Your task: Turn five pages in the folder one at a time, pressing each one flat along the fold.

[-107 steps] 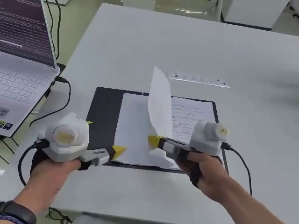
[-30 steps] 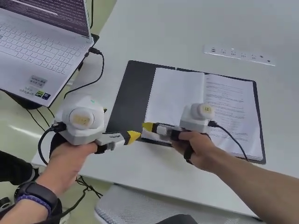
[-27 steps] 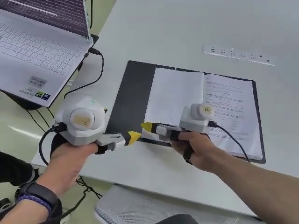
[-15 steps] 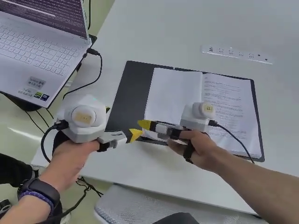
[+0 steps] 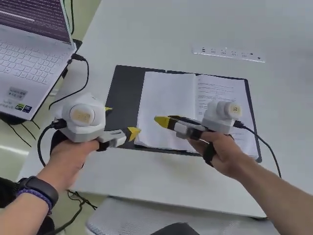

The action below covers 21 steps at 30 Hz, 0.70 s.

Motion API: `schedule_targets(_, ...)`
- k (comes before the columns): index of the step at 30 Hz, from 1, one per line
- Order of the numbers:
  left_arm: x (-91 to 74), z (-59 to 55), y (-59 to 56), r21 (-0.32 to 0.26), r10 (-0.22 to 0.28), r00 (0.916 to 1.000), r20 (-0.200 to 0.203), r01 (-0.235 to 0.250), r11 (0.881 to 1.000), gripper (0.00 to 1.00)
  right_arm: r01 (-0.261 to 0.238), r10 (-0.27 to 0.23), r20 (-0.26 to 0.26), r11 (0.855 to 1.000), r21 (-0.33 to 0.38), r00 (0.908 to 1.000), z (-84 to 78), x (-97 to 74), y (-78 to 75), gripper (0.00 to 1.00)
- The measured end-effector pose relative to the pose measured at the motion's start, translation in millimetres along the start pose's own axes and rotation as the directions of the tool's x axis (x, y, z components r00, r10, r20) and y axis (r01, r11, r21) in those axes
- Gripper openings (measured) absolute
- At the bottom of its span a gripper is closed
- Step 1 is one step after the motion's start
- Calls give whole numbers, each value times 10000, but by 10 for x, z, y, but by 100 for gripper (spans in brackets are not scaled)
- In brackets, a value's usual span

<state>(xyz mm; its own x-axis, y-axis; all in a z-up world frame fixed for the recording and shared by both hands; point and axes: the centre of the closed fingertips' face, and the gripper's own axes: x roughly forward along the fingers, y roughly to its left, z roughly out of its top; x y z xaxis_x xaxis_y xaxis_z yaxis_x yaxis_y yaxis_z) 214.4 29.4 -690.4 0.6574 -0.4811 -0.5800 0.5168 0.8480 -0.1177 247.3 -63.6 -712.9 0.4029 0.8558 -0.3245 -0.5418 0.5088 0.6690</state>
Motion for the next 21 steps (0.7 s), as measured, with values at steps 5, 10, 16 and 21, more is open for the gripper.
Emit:
schedule_targets(5, 135, -14, -147, 486, -431, 9986, -316, 446, 9978, 52, 354, -349, 295, 9993, -153, 9990, 56, -251, -84, 45)
schedule_targets(10, 298, -32, -219, 75, -777, 9968, -198, 779, 9969, 44, 847, -843, 461, 9964, -61, 9954, 14, -449, -232, 42)
schedule_targets(16, 473, -227, -268, 163, -1015, 9927, -646, 1027, 9946, 34, 1067, -1072, 556, 9942, 109, 9927, -34, -571, -292, 42)
schedule_targets(21, 547, -330, -284, 85, -1130, 9911, -704, 1139, 9935, 23, 1244, -1260, 625, 9918, 294, 9901, -68, -629, -340, 41)
